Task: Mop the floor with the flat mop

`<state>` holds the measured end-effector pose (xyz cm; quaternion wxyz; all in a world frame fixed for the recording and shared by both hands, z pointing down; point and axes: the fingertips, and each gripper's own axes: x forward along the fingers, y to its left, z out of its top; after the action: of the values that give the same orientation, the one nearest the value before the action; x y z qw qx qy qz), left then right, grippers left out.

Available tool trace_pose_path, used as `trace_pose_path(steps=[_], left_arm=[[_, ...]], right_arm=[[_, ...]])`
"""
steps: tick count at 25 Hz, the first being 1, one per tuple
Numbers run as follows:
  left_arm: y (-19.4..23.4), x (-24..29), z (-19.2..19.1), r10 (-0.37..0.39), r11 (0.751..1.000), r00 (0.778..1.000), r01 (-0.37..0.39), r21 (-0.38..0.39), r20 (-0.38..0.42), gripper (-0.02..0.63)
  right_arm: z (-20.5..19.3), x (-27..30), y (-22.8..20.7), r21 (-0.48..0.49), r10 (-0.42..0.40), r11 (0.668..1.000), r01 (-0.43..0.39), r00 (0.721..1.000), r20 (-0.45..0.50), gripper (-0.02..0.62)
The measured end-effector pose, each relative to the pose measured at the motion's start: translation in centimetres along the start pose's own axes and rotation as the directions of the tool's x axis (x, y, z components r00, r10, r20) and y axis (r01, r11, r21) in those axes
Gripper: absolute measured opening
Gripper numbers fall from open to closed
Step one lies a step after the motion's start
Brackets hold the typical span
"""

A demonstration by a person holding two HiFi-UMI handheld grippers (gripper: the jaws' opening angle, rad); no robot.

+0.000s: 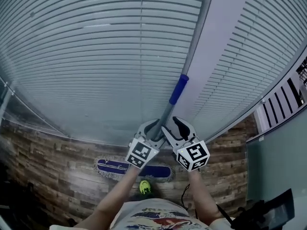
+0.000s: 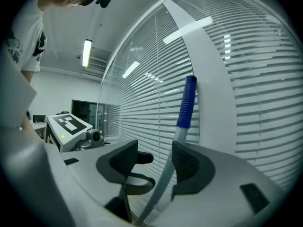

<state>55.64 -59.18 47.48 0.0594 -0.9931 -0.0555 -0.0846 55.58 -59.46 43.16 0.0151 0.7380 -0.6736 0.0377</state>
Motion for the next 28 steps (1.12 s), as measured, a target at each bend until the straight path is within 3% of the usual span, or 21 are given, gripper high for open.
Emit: trace_pose_path(steps=[5,12,13,14,17,21,28], left_arm=[[4.0,3.2,0.1,-0.012,1.0,1.0,0.012,-0.003,-0.022,0.229],[4.0,6.1,-0.1,-0.091,0.996,0.995,0.091,0.001,-0.044,0.227],[4.0,6.3,-0.3,-0.095,0.996,0.994,0.095,0.0,-0.047,0.199],[4.0,6.4,-0.3,-0.098,0.995,0.994,0.097,-0.008,-0.05,0.13],[3.5,5.4,-0.1,-0.092,0.995,0.995,0.091,-0.033,-0.046,0.127],[-0.6,1.9,-0.2,-0.072,0.997,0.997,0.071,-0.023,-0.029,0.122],[-5.4,-3.4,0.0,0.022,1.0,0.999,-0.022,0.004,-0.045,0.114]], right_arm=[[2.5,2.6,-4.5,0.039,-0.065,0.997,0.064,0.998,0.025,0.206],[5.3,5.4,-6.8,0.039,-0.054,0.998,0.051,0.997,0.058,0.206],[5.6,5.8,-6.8,0.04,-0.049,0.998,0.047,0.997,0.062,0.206],[6.0,6.1,-6.8,0.041,-0.043,0.998,0.041,0.997,0.065,0.206],[6.7,5.4,-6.0,0.028,-0.019,0.999,0.017,0.997,0.076,0.204],[6.9,1.7,-3.0,0.006,0.016,1.0,-0.017,0.994,0.105,0.206],[8.4,-3.7,3.5,-0.031,0.14,0.99,-0.136,0.976,0.169,0.162]])
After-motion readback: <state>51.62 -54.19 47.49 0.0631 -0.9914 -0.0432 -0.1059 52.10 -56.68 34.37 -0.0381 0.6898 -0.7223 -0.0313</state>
